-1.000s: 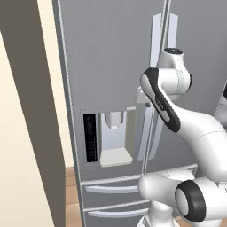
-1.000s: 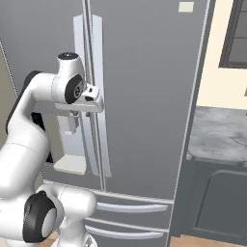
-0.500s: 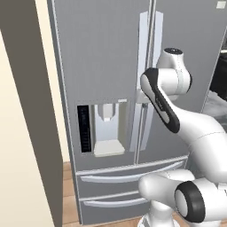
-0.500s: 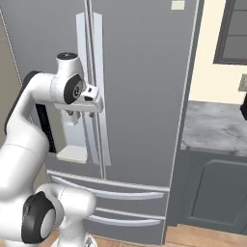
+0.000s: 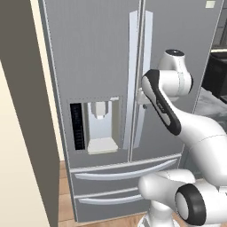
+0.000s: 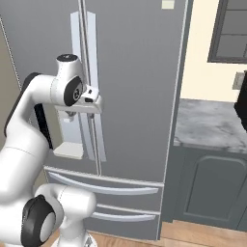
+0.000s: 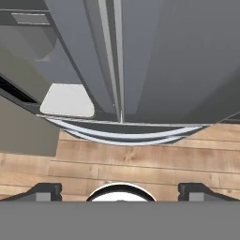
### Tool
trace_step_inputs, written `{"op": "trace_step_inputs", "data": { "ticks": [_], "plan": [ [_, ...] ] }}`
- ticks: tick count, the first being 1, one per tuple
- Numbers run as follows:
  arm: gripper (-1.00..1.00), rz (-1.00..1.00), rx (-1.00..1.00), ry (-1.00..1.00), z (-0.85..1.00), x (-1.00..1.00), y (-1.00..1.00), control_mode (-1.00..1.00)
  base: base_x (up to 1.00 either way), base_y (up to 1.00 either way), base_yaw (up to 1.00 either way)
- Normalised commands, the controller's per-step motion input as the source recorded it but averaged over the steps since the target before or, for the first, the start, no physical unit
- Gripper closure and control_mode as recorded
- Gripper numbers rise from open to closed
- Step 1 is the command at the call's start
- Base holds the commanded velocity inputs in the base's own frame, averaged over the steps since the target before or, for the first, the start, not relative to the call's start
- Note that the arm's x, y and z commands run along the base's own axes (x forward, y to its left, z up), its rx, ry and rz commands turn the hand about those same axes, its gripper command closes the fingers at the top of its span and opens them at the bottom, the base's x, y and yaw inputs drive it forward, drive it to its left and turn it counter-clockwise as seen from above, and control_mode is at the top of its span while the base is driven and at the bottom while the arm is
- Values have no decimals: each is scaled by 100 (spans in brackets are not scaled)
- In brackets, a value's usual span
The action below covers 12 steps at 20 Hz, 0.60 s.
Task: There is a bowl on the dining counter. Grab a lemon wedge from the fridge and place it in the bowl. Then get the liquor bottle and glass cup from the cabinet and place them next to the bowl.
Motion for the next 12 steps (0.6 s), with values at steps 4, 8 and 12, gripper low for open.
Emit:
{"op": "trace_step_inputs", "data": {
  "ticks": [4, 8, 12],
  "plan": [
    [-100, 0, 0, 0, 0, 0, 0, 100, -13, 0, 0],
    [-100, 0, 0, 0, 0, 0, 0, 100, -21, 1, 0],
    [-100, 0, 0, 0, 0, 0, 0, -100, -5, 0, 0]
  ]
}}
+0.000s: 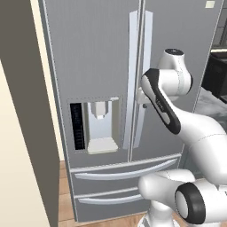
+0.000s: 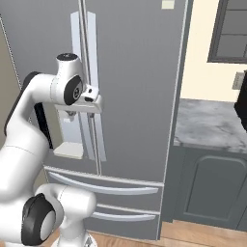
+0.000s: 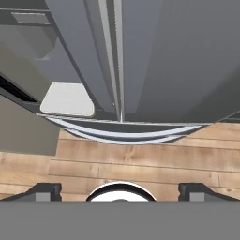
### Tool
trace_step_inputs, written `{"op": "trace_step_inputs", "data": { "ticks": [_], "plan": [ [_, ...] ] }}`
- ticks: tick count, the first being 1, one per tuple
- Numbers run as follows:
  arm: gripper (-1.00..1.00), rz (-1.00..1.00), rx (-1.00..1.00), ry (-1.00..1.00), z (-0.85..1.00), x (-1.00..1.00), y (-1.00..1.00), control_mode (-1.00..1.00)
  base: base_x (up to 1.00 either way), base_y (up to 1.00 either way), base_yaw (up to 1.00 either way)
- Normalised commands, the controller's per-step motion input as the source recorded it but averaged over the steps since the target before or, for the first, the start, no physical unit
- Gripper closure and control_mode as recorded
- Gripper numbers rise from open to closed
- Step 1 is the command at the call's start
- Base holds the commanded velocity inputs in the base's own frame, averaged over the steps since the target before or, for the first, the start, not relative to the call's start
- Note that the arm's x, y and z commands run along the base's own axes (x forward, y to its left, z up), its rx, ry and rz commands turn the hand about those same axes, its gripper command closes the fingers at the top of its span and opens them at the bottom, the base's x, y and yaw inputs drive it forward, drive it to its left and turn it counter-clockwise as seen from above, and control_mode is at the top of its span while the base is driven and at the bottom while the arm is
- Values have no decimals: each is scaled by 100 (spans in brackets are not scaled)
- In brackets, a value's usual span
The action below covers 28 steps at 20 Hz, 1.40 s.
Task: There is a bowl on the dining counter. Grab a lemon wedge from the fridge and place it in the bowl. Then get the liquor bottle and glass cup from the cabinet and place them next to the bowl.
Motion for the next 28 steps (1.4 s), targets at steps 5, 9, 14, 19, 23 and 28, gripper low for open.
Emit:
{"op": "trace_step_inputs", "data": {
  "ticks": [5, 9, 14, 19, 23, 28],
  "plan": [
    [-100, 0, 0, -9, 0, 12, -5, -100, 0, 0, 0],
    [-100, 0, -4, -33, 4, 9, -18, -100, 0, 0, 0],
    [-100, 0, -2, -26, 13, 12, -13, -100, 0, 0, 0],
    [-100, 0, -1, -12, 12, 40, 0, -100, 0, 0, 0],
    [-100, 0, 1, -2, 4, 50, 5, -100, 0, 0, 0],
    [-100, 0, 0, -2, -1, 47, 11, -100, 0, 0, 0]
  ]
}}
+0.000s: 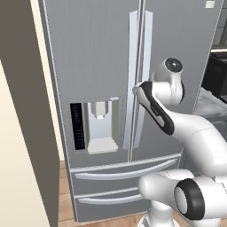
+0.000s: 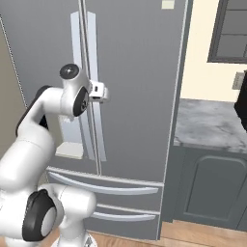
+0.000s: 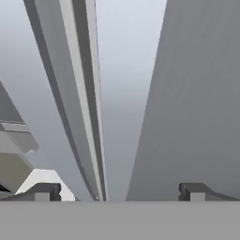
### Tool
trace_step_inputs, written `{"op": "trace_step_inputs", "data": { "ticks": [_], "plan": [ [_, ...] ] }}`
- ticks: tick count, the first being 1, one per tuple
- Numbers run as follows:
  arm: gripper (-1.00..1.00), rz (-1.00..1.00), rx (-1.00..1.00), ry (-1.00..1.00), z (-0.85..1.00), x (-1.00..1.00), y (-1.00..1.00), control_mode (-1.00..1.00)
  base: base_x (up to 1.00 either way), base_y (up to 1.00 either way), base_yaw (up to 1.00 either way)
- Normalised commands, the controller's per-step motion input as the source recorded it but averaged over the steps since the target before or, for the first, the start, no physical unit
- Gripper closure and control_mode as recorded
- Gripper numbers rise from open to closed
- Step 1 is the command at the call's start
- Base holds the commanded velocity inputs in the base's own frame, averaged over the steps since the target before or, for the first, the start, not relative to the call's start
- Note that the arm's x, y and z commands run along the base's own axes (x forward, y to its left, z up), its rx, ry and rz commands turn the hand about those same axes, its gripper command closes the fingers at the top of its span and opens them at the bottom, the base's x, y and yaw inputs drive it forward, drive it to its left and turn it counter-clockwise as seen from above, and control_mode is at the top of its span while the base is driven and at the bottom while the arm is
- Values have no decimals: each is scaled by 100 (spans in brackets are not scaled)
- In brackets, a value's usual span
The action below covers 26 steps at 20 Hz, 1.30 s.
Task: There is a bowl on the dining counter. Grab a lemon wedge from the fridge and place it in the bowl. Then get the liquor bottle and glass cup from the cabinet and place them next to the bowl.
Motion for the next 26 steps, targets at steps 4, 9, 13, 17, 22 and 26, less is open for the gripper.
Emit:
{"op": "trace_step_inputs", "data": {
  "ticks": [4, 9, 13, 17, 22, 26],
  "plan": [
    [-100, 0, 0, -2, -10, 45, 9, -100, 0, 0, 0],
    [-100, 0, 0, -6, -10, 17, -3, -100, 0, 0, 0],
    [-100, 0, 0, -9, -7, 1, -12, -100, 0, 0, 0],
    [-100, 0, 0, -5, -7, 18, -7, -100, 0, 0, 0],
    [-100, 0, 0, -1, -7, 30, -2, -100, 0, 0, 0],
    [-100, 0, 0, 0, -5, 34, 0, -100, 0, 0, 0]
  ]
}}
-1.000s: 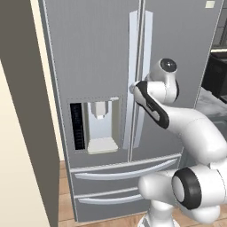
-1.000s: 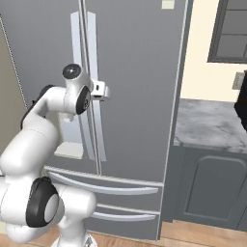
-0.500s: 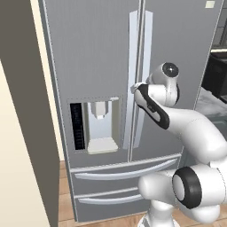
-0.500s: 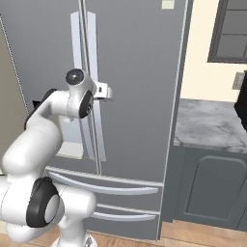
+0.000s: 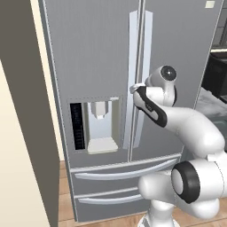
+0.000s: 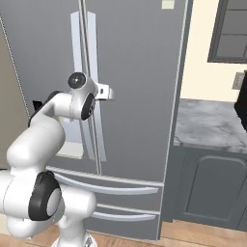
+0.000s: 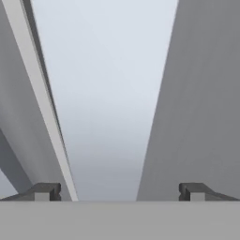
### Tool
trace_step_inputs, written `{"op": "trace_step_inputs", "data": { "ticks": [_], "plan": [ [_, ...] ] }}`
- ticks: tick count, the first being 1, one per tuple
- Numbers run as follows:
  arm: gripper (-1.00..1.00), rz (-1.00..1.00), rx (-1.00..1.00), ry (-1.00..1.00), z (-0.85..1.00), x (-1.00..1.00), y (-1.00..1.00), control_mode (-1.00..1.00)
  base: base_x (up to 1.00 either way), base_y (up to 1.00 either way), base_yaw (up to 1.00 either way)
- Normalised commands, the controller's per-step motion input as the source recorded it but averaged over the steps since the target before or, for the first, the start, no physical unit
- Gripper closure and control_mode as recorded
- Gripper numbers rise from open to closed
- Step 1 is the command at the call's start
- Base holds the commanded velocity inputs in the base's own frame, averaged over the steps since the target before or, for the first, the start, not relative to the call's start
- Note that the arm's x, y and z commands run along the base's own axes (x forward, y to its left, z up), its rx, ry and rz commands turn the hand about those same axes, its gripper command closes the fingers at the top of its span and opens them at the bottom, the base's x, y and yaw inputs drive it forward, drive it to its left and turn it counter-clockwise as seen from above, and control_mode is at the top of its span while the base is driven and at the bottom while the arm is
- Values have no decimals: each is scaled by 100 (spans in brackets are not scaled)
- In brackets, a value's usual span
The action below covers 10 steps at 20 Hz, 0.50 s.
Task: There is a bowl on the dining counter. Grab a lemon wedge from the fridge and place it in the bowl. Then get the liquor bottle and glass cup from the cabinet and place them next to the bowl.
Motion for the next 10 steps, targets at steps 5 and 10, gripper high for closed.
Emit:
{"op": "trace_step_inputs", "data": {
  "ticks": [5, 10],
  "plan": [
    [-100, 0, 0, 0, -4, 43, 0, -100, 0, 0, 0],
    [-100, 0, 0, 0, -12, 39, 12, -100, 0, 0, 0]
  ]
}}
